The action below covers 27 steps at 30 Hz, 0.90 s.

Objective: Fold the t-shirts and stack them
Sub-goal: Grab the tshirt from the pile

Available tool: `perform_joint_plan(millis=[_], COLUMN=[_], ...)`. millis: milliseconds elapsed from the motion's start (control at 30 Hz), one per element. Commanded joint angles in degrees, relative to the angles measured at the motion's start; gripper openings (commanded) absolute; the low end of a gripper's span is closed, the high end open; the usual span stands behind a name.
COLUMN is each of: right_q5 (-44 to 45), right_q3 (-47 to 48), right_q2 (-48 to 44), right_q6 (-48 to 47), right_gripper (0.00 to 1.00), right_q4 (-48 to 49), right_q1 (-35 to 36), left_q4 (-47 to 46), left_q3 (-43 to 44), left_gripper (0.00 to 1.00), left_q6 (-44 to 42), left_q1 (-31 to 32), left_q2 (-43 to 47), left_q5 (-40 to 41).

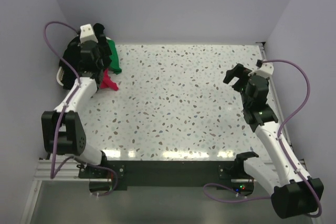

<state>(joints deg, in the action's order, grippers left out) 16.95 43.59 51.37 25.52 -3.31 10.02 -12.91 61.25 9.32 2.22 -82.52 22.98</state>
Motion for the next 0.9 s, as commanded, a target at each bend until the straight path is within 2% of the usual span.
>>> perform_joint_plan(millis=[0,67,200,400,567,733,867], right_q5=[-0.86,-1.04,-1.3,-2.09,-3.23,-3.85,-4.03], right_q3=[-0.52,-0.96,-2.02,-2.46,-2.2,-2.11,-2.2], right_q2=[-1.36,-2.5,-3.56,-2.51,-0.4,0.57,0.92], right_q6=[0.23,0.41,0.59,0.67,0.59,0.58,0.58], right_gripper=[0.99,0.99,0.99,0.99,0.99,0.99,0.99], right_q4=[-0.03,0.5,1.11,2.6,3.05,3.05,4.45], right_q1=[-0.09,0.0,0.0,0.0,0.0,0.0,-0.09], left_q4=[0.77,2.71,3.59,-1.59,-1.86,0.07,-4.22], left_q3=[8.85,11.68,14.77,11.34,11.43,11.17,6.17], left_gripper=[1.0,0.98,0.96,0.92,0.78,0.77,0.8], left_q6=[-1.68,-0.54,2.01,5.0,5.09,5.53,6.15], left_q1=[-3.96,-5.46,-8.71,-11.01,-11.09,-11.1,-11.1], left_q2=[-9.98,-15.44,-20.56,-21.8,-22.95,-22.86,-19.18], left_q5=[-0.65,-2.58,-4.0,-6.37,-6.81,-3.65,-1.1])
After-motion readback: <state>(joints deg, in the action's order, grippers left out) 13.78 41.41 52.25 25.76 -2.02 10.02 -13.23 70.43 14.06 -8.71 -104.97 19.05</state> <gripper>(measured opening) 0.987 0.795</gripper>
